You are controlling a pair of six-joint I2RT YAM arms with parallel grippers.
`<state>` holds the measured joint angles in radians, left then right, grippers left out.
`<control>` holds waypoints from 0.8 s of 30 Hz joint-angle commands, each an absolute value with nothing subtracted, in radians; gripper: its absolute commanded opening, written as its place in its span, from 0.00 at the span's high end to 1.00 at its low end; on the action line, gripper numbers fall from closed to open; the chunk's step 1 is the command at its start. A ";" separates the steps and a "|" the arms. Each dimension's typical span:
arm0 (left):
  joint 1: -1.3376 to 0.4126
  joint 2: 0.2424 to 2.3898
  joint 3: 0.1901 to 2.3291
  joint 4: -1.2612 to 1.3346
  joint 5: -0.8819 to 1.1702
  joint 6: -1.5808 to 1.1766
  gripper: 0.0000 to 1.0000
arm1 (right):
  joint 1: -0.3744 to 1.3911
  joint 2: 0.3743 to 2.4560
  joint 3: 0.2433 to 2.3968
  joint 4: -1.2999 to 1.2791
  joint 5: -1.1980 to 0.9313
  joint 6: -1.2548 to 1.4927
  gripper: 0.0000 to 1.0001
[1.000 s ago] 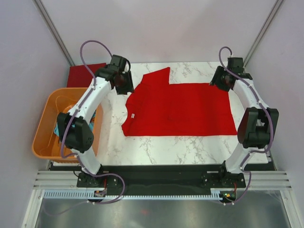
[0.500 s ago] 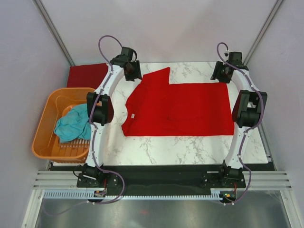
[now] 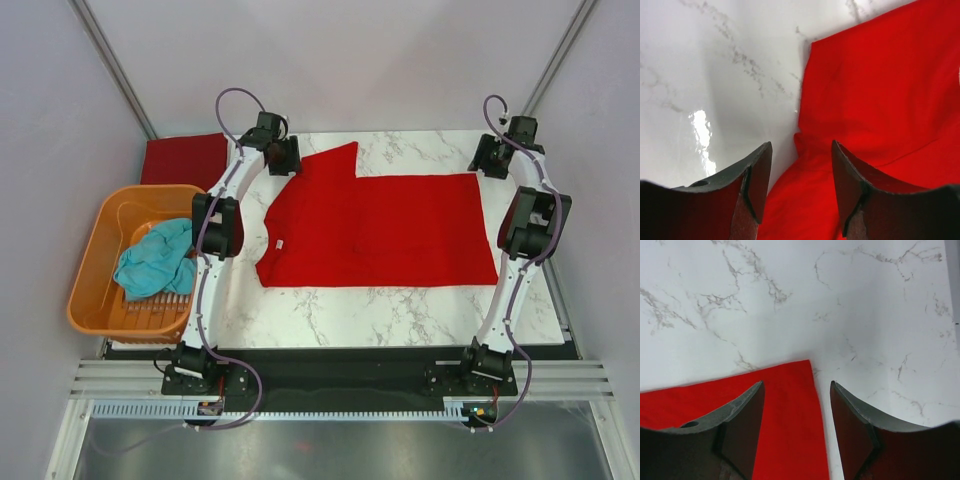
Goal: Fold and stack the t-shirts
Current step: Fold the tshirt
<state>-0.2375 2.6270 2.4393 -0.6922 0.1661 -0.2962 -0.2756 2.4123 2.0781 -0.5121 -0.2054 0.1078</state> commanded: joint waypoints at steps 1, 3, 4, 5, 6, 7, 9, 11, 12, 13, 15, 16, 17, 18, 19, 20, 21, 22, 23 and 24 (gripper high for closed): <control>-0.235 2.666 2.474 -0.608 0.276 -0.259 0.43 | -0.278 2.447 2.126 -0.480 -0.242 0.055 0.38; -0.235 2.672 2.470 -0.594 0.310 -0.256 0.43 | -0.278 2.456 2.117 -0.454 -0.262 0.035 0.38; -0.236 2.672 2.467 -0.591 0.319 -0.253 0.44 | -0.279 2.476 2.121 -0.454 -0.291 0.028 0.39; -0.236 2.674 2.462 -0.589 0.324 -0.249 0.46 | -0.279 2.482 2.132 -0.456 -0.294 0.026 0.39; -0.236 2.672 2.461 -0.586 0.328 -0.249 0.46 | -0.279 2.488 2.135 -0.456 -0.295 0.025 0.39; -0.236 2.672 2.457 -0.580 0.331 -0.247 0.48 | -0.279 2.497 2.138 -0.456 -0.293 0.028 0.40; -0.236 2.674 2.457 -0.575 0.328 -0.247 0.49 | -0.279 2.502 2.140 -0.446 -0.296 0.028 0.40; -0.236 2.675 2.457 -0.568 0.336 -0.244 0.51 | -0.281 2.510 2.134 -0.443 -0.269 0.022 0.41; -0.236 2.674 2.457 -0.563 0.347 -0.242 0.52 | -0.279 2.510 2.132 -0.442 -0.259 0.014 0.41; -0.236 2.672 2.457 -0.558 0.356 -0.242 0.53 | -0.279 2.511 2.129 -0.440 -0.256 0.008 0.43; -0.236 2.668 2.457 -0.549 0.365 -0.242 0.58 | -0.279 2.508 2.117 -0.440 -0.245 0.008 0.46; -0.236 2.666 2.457 -0.545 0.367 -0.242 0.60 | -0.279 2.507 2.112 -0.440 -0.244 -0.020 0.50; -0.236 2.665 2.457 -0.535 0.367 -0.242 0.62 | -0.279 2.507 2.106 -0.439 -0.242 -0.021 0.52; -0.236 2.663 2.457 -0.531 0.371 -0.245 0.70 | -0.281 2.507 2.105 -0.436 -0.236 -0.021 0.53; -0.236 2.660 2.459 -0.529 0.371 -0.247 0.74 | -0.281 2.502 2.103 -0.434 -0.235 -0.021 0.58; -0.236 2.658 2.459 -0.525 0.371 -0.250 0.78 | -0.279 2.502 2.102 -0.431 -0.233 -0.021 0.61; -0.236 2.655 2.459 -0.519 0.374 -0.256 0.85 | -0.281 2.500 2.100 -0.417 -0.224 -0.021 0.64; -0.236 2.649 2.457 -0.514 0.377 -0.259 0.89 | -0.279 2.500 2.099 -0.410 -0.218 -0.018 0.74; -0.236 2.646 2.457 -0.511 0.383 -0.271 0.95 | -0.278 2.500 2.092 -0.400 -0.213 -0.015 0.79; -0.236 2.642 2.456 -0.505 0.399 -0.284 0.97 | -0.279 2.496 2.083 -0.373 -0.210 -0.015 0.83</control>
